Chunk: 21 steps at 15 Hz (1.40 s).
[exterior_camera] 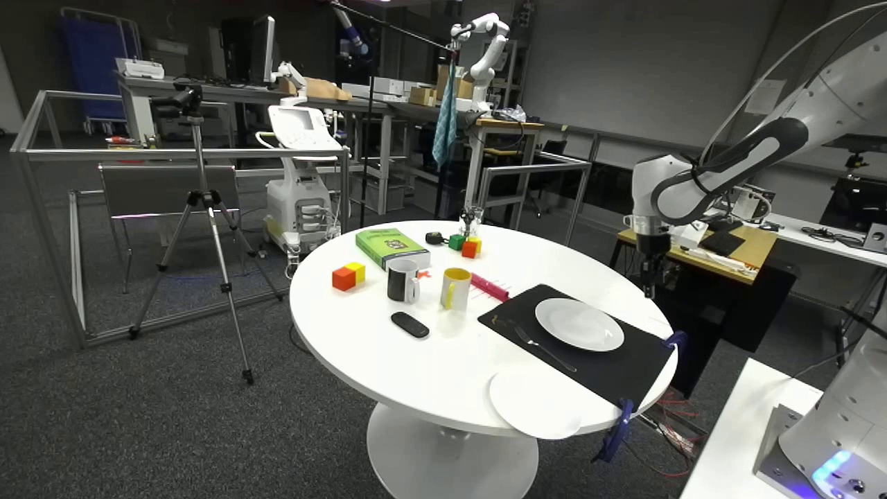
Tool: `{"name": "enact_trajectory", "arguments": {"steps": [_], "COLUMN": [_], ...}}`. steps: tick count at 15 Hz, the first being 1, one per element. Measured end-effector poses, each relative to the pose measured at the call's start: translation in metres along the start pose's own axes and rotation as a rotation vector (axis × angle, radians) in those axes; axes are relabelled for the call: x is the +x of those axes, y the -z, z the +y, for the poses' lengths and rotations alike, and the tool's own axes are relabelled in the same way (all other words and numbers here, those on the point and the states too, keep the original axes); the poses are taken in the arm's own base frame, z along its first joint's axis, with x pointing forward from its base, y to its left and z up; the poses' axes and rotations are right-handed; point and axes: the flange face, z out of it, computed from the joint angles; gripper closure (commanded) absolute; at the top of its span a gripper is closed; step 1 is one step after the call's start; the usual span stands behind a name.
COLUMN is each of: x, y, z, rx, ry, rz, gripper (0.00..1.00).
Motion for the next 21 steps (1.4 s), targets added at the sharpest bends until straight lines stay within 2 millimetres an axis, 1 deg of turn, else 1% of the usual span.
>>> {"name": "enact_trajectory", "arguments": {"steps": [3, 6, 9, 12, 15, 21], "x": [-0.003, -0.004, -0.006, -0.012, -0.020, -0.020], "y": [0.030, 0.059, 0.082, 0.099, 0.107, 0.104], "z": [-0.001, -0.008, -0.018, -0.025, -0.034, -0.035], "rx": [-0.045, -0.072, -0.083, -0.061, -0.021, -0.019], "ry": [-0.025, -0.048, -0.067, -0.090, -0.111, -0.110], "rz": [0.074, 0.172, 0.265, 0.350, 0.397, 0.389], "gripper": [0.00, 0.00, 0.00, 0.00, 0.00, 0.00]}}
